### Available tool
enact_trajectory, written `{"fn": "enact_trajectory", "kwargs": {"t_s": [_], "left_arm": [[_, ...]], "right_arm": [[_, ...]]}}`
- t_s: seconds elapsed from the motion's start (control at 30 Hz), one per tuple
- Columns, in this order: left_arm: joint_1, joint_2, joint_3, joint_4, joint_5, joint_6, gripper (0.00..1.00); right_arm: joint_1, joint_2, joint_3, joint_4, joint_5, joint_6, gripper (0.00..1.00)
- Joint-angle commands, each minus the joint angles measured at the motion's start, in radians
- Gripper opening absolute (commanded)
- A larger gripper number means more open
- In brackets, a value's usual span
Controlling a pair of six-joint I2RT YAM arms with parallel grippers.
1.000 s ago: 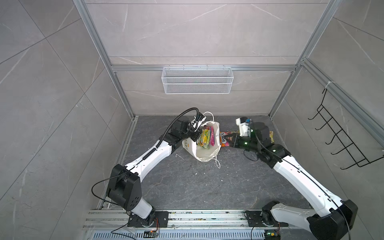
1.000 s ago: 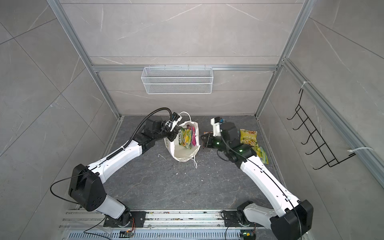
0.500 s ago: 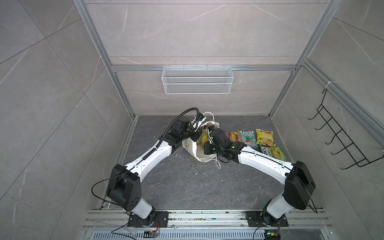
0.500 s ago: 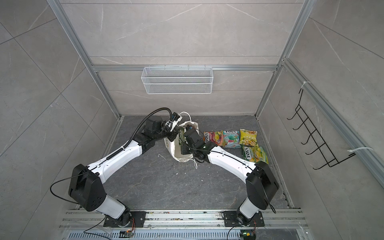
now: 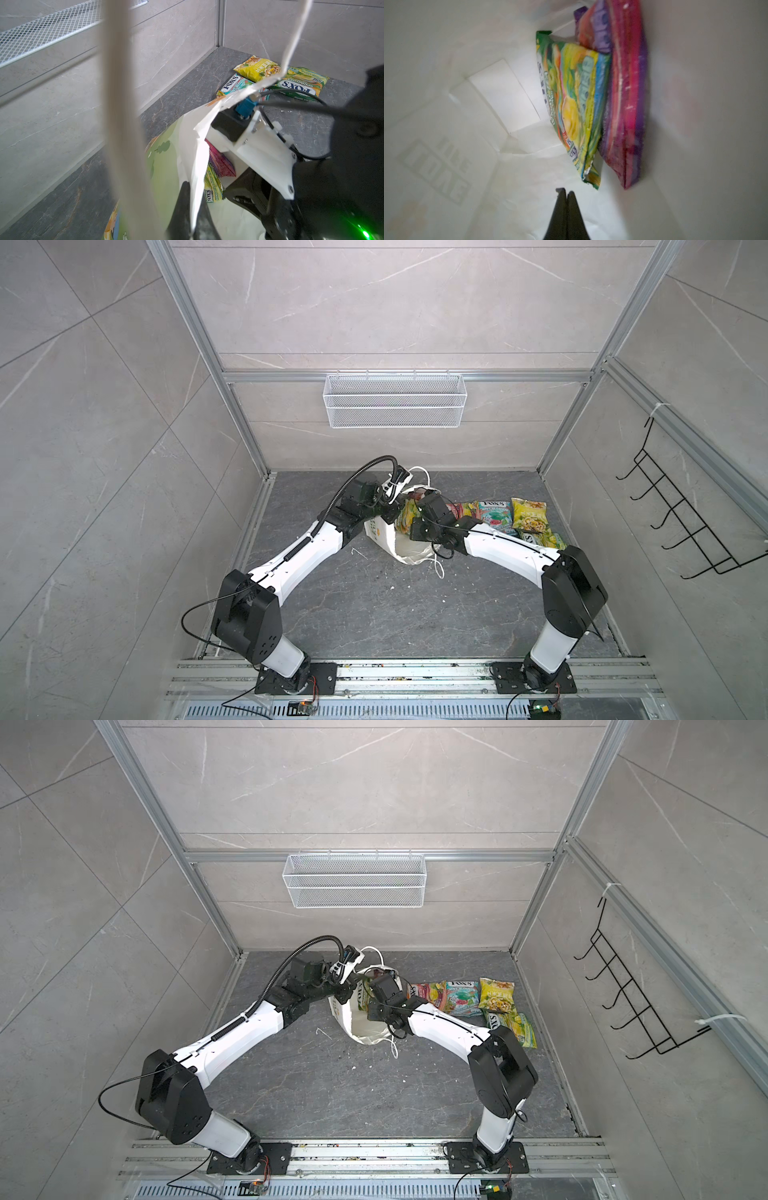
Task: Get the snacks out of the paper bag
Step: 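Reach the right gripper over to the paper bag and down inside, then grasp a yellow-green Spring Tea packet inside the bag with the right gripper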
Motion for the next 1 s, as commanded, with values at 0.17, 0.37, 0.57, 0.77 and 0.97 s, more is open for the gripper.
{"fn": "enact_trajectory", "kwargs": {"t_s": [0.17, 0.37, 0.57, 0.77, 0.97], "left_arm": [[-0.025, -0.024, 0.012, 0.043, 0.037, -0.015, 0.00], [-0.036, -0.017, 0.012, 0.047, 0.039, -0.014, 0.00], [-0.039, -0.021, 0.007, 0.053, 0.041, -0.013, 0.00], [-0.041, -0.026, -0.003, 0.059, 0.047, -0.017, 0.00], [-0.045, -0.031, -0.018, 0.072, 0.056, -0.024, 0.00]], "right_arm": [[-0.030, 0.076, 0.054, -0.035, 0.009, 0.047, 0.05], [-0.030, 0.067, 0.035, -0.011, 0.064, 0.073, 0.19], [-0.030, 0.069, 0.037, -0.023, 0.115, 0.094, 0.35], [-0.030, 0.094, 0.050, -0.045, 0.162, 0.132, 0.36], [-0.030, 0.157, 0.077, -0.040, 0.186, 0.160, 0.38]]}}
